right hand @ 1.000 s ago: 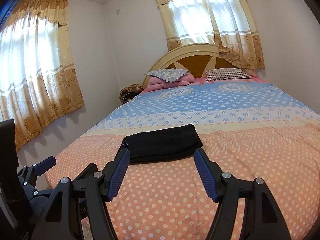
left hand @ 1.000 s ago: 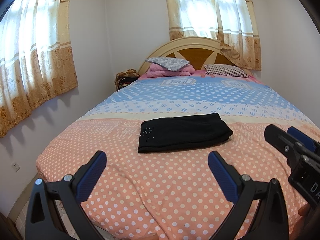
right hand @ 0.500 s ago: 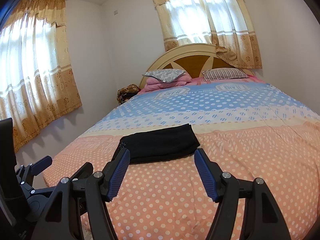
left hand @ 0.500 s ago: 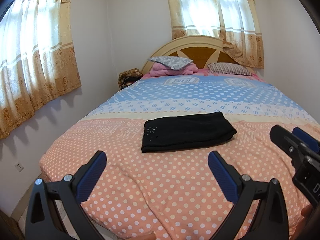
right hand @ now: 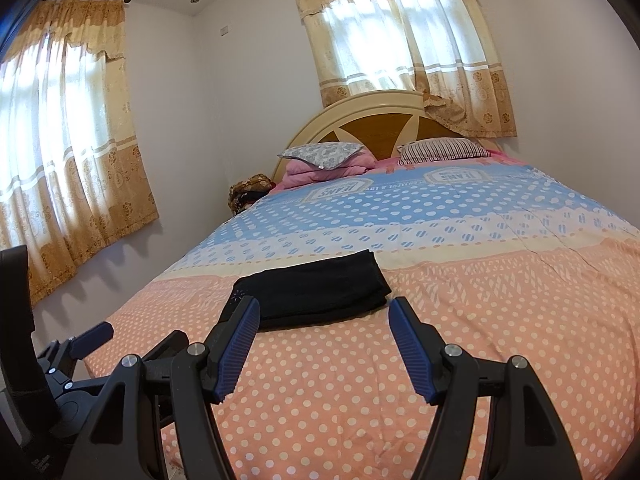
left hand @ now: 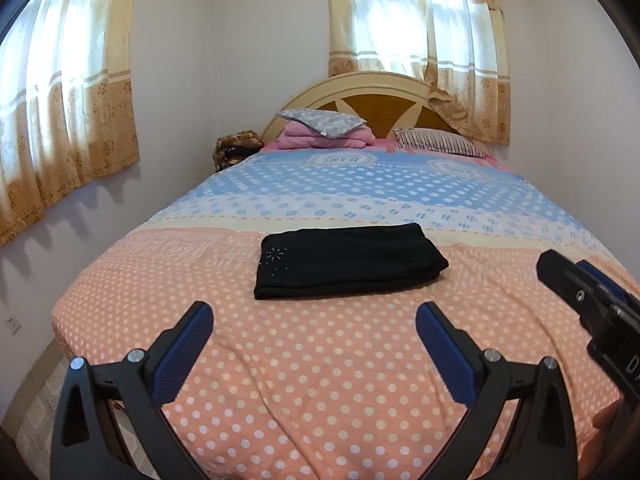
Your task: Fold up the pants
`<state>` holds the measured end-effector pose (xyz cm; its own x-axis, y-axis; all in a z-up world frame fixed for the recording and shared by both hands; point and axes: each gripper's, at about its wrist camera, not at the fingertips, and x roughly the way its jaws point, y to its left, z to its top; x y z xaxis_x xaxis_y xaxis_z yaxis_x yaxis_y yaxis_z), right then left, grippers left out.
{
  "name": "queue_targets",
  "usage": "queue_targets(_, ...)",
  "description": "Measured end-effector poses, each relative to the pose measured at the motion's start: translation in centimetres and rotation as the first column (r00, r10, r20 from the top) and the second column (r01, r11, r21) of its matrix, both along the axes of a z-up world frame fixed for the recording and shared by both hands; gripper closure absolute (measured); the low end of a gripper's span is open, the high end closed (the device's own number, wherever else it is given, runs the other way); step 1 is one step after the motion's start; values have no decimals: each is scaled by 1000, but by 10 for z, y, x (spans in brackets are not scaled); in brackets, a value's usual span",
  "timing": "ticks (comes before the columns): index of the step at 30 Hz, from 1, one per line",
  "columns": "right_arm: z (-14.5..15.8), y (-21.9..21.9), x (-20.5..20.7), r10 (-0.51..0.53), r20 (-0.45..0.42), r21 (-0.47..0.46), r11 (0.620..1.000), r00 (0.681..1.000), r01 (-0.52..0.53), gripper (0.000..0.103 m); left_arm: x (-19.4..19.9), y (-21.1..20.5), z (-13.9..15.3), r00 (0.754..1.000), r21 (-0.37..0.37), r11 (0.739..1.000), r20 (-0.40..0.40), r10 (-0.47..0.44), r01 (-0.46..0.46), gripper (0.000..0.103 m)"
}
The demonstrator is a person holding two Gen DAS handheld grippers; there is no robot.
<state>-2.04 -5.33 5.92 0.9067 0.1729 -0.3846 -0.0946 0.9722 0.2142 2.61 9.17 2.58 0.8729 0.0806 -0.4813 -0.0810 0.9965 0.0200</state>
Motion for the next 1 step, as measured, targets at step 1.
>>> queue_targets(1,0,-2,0,-3,0,3,1000,1000,3,34,0,-1,0,1000,2,1000,0,-3,3,0)
